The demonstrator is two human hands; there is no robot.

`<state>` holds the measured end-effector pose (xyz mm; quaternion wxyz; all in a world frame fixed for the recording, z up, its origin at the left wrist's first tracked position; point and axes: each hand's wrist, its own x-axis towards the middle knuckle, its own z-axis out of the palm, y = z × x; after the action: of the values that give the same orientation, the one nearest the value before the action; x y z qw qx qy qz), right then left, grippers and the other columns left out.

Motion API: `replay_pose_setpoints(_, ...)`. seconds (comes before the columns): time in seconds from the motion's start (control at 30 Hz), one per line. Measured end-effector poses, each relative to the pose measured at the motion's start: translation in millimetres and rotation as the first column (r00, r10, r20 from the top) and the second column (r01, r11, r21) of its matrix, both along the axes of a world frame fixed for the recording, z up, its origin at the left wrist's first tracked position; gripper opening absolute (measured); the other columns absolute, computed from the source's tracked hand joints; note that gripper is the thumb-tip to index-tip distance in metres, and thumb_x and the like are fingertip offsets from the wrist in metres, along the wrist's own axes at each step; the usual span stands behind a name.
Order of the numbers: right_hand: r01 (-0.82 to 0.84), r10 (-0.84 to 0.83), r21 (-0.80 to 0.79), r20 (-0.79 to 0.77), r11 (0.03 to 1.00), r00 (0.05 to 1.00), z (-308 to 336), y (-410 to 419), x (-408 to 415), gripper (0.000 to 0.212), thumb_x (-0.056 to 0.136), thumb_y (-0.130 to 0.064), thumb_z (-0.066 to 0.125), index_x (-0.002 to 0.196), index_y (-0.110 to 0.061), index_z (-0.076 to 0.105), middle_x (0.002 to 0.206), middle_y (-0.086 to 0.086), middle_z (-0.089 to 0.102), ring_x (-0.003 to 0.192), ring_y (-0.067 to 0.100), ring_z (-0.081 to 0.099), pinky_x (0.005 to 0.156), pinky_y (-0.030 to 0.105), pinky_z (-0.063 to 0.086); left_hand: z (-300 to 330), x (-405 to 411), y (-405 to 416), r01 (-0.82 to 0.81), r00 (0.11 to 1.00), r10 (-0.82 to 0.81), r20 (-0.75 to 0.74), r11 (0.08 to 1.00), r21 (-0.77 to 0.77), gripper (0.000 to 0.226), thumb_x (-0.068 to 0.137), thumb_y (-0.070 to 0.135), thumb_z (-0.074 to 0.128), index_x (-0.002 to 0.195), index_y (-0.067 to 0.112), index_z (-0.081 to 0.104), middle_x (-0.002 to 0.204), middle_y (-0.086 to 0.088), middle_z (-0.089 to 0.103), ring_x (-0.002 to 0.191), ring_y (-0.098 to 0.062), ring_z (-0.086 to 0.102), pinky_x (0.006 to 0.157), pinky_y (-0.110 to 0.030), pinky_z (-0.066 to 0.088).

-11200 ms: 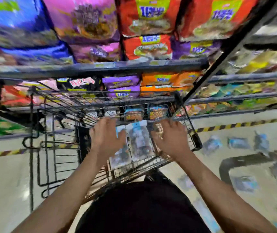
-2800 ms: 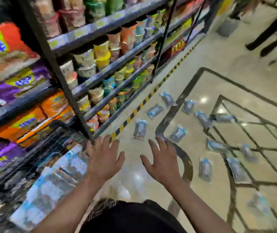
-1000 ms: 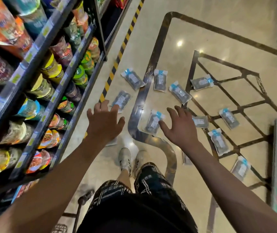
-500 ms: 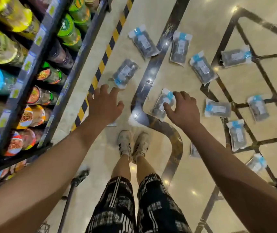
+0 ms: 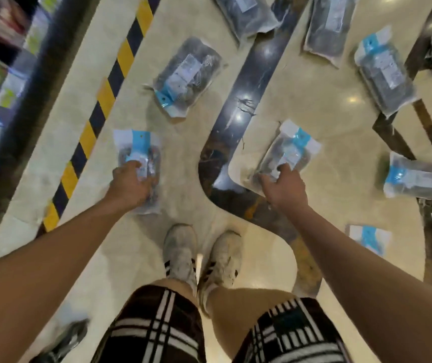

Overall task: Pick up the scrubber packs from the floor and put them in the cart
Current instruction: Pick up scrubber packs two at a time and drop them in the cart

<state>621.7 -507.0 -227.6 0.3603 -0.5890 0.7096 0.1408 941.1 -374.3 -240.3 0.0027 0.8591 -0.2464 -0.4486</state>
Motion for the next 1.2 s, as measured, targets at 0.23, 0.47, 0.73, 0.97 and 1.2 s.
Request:
replay_pose_setpoints(0.23, 0.451, -0.453, -0.038, -0.067, 0.892, 0.889, -129, -34, -30, 0.099, 0.083, -0.06, 0.076, 0.152, -0.005, 0.031, 0.146, 0.025, 0.047, 0.136, 0.045, 0.048, 0.115, 0.052, 0.041, -105, 39, 21, -0.224, 0.97, 0.22, 0.103, 0.974, 0.024, 0.077, 0.085, 0.035, 0.081, 0.145, 0.007, 0.041, 0.147, -0.025, 0.039, 0.138, -0.043, 0.039, 0.11, -0.05, 0.04)
replay_pose_setpoints(0.47, 0.773, -0.748, -0.035, 0.229, 0.633, 0.623, -141, -31, -45, 0.098, 0.065, -0.036, 0.098, 0.136, -0.007, 0.036, 0.124, 0.009, 0.054, 0.109, 0.027, 0.06, 0.102, 0.047, 0.055, -127, 37, 30, -0.408, 0.913, 0.408, -0.001, 0.912, -0.034, 0.04, 0.086, 0.04, 0.079, 0.098, 0.005, 0.064, 0.093, -0.014, 0.067, 0.096, -0.035, 0.067, 0.077, -0.038, 0.048)
replay_pose_setpoints(0.73, 0.605, -0.613, 0.126, 0.273, 0.787, 0.741, -13, 11, -18, 0.095, 0.077, -0.016, 0.091, 0.148, -0.012, 0.028, 0.114, 0.003, 0.054, 0.088, 0.016, 0.063, 0.07, 0.037, 0.058, -24, -8, 17, -0.48, 0.873, 0.456, -0.174, 0.865, -0.143, 0.053, 0.088, 0.034, 0.079, 0.125, 0.008, 0.051, 0.124, -0.007, 0.064, 0.109, -0.027, 0.063, 0.094, -0.042, 0.052)
replay_pose_setpoints(0.97, 0.393, -0.416, 0.138, 0.339, 0.909, 0.844, 165, 55, 3, 0.084, 0.081, -0.02, 0.088, 0.146, -0.012, 0.036, 0.12, 0.007, 0.065, 0.084, 0.006, 0.066, 0.062, 0.028, 0.06, 162, -32, 21, -0.574, 0.781, 0.481, -0.399, 0.805, -0.152, 0.065, 0.069, 0.043, 0.083, 0.12, 0.009, 0.061, 0.116, -0.008, 0.073, 0.104, -0.025, 0.072, 0.099, -0.049, 0.056)
replay_pose_setpoints(1.2, 0.203, -0.205, 0.051, 0.432, 0.978, 0.878, 384, 64, 23, 0.1, 0.07, -0.038, 0.095, 0.149, -0.028, 0.034, 0.113, -0.006, 0.063, 0.088, 0.006, 0.071, 0.076, 0.038, 0.064, 366, -26, 53, -0.484, 0.845, 0.372, -0.384, 0.838, -0.251, 0.068, 0.07, 0.052, 0.08, 0.127, 0.017, 0.067, 0.119, -0.001, 0.074, 0.107, -0.018, 0.071, 0.086, -0.033, 0.058)
